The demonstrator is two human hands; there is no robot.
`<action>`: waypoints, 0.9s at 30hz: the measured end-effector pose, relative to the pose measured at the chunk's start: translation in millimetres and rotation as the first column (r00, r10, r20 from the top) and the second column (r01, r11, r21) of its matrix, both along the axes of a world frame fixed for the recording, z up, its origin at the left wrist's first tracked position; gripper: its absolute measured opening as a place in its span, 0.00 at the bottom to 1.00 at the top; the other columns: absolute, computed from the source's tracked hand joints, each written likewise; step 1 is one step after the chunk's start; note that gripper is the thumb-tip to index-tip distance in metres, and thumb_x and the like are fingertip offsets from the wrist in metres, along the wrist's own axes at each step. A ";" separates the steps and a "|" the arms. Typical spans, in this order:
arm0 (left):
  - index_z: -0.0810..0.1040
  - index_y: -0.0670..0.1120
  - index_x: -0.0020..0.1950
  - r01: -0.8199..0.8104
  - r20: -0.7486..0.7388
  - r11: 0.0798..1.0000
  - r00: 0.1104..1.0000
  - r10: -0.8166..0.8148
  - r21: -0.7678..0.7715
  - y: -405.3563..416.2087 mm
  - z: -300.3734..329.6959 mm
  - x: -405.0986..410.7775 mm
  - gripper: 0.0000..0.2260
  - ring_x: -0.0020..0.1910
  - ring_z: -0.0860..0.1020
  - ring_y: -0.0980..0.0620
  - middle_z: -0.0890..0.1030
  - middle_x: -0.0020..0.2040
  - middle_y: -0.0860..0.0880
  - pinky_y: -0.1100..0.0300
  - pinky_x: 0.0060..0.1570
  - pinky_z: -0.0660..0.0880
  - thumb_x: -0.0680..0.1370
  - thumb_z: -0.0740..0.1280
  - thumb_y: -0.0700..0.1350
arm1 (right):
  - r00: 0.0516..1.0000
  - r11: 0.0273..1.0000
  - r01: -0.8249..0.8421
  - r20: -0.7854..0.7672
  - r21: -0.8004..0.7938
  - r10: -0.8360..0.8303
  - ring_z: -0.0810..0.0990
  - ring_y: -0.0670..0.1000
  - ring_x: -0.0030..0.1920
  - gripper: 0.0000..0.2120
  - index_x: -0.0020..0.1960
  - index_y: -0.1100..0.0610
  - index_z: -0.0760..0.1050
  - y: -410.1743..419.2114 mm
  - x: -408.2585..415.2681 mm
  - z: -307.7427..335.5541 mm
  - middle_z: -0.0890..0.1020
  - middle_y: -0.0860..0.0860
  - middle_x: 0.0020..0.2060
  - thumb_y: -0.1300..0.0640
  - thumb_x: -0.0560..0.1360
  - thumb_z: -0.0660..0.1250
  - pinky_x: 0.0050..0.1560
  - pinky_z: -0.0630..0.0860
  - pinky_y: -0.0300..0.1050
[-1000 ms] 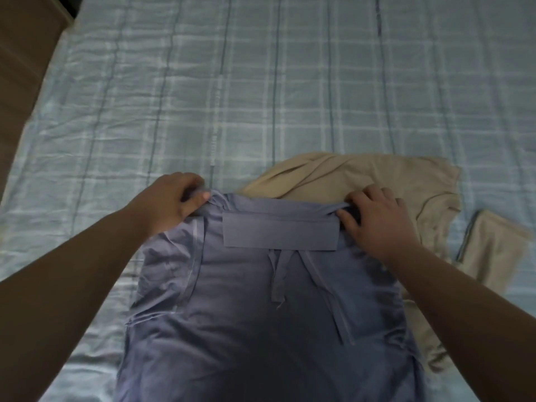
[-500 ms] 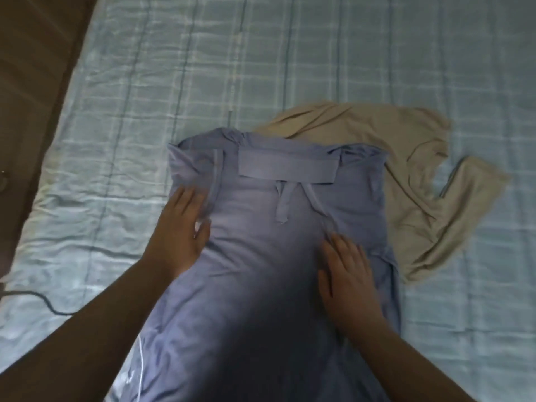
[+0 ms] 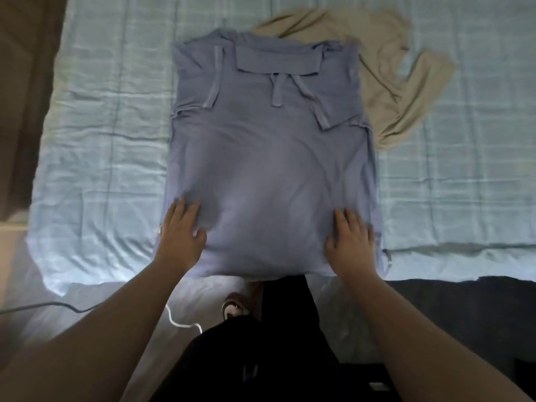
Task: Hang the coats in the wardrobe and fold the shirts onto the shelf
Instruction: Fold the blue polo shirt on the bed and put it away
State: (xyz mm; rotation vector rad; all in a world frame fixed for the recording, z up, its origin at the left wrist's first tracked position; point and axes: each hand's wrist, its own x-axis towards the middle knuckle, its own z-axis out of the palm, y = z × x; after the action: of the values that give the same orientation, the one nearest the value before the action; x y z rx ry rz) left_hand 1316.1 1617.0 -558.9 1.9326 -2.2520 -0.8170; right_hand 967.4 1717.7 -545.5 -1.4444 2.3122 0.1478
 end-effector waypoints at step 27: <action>0.79 0.42 0.52 -0.279 -0.392 0.470 0.293 0.872 0.838 2.2 118.3 54.5 0.04 0.38 0.78 0.52 0.81 0.43 0.46 0.56 0.39 0.78 0.79 0.66 0.40 | 0.064 0.424 0.881 0.837 0.208 -0.544 0.79 0.55 0.41 0.05 0.46 0.57 0.76 9.8 -34.7 133.5 0.79 0.56 0.43 0.62 0.79 0.62 0.43 0.79 0.49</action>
State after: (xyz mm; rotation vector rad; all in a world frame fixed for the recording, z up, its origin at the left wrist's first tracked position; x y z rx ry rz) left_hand 1370.6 1619.2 -440.6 1.7443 -0.5085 -1.9240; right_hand 932.7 1727.5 -412.0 -0.0223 1.8762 -1.1237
